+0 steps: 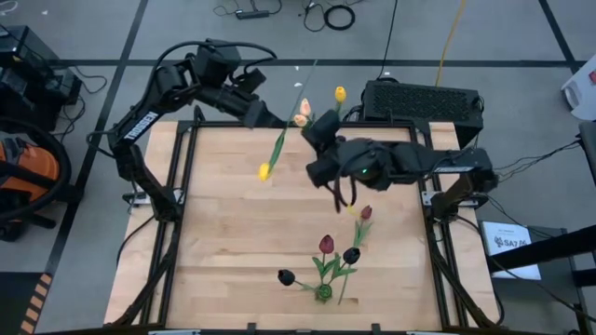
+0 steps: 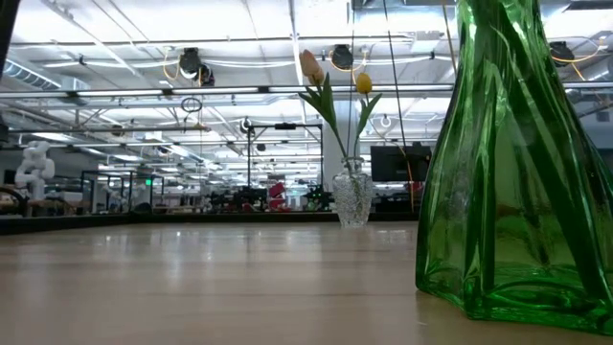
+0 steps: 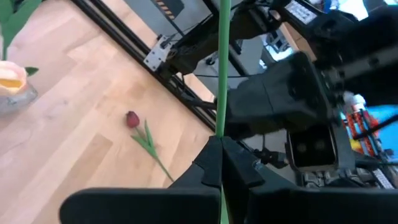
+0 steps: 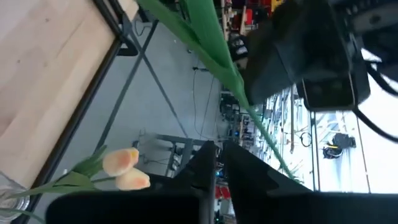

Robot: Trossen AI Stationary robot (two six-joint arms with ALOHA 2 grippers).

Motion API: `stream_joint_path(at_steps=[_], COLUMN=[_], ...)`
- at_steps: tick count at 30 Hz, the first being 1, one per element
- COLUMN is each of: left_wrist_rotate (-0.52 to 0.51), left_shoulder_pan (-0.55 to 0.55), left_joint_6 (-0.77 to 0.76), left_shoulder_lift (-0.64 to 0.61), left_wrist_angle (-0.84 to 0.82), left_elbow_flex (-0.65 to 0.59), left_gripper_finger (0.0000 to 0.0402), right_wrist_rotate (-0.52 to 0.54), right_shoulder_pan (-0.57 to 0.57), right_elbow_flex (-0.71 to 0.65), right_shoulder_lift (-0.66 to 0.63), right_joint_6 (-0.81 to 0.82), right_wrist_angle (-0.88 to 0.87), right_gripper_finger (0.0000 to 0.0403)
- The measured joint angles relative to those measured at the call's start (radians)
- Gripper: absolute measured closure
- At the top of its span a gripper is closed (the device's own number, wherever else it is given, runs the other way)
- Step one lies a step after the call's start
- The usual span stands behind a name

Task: Sort flowers into vase by color
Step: Put the yellow tulip into the transparent flower vase

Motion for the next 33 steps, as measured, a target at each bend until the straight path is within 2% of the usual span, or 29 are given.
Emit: stream_joint_path(at_steps=[9, 15, 23, 33], left_wrist_rotate=[-0.023, 0.003, 0.015, 0.027], left_shoulder_pan=[0.0, -0.001, -0.029, -0.062], left_joint_6=[0.018, 0.018, 0.018, 0.018], left_shoulder_lift=[0.0, 0.0, 0.0, 0.0], left_wrist_angle=[-0.011, -0.011, -0.011, -0.011], left_elbow_flex=[0.0, 0.0, 0.0, 0.0], left_gripper_finger=[0.0402, 0.0402, 0.0402, 0.0402], right_wrist_rotate=[0.043, 0.021, 0.027, 0.026], right_shoulder_pan=[0.022, 0.013, -0.002, -0.012], right_elbow_flex=[0.0, 0.0, 0.0, 0.0], right_shoulder_lift=[0.005, 0.014, 0.051, 0.061], right_joint_6=[-0.108, -0.248, -0.382, -0.411], right_wrist_angle=[0.132, 0.17, 0.218, 0.248], right_gripper_finger=[0.0309, 0.0281, 0.0295, 0.0326])
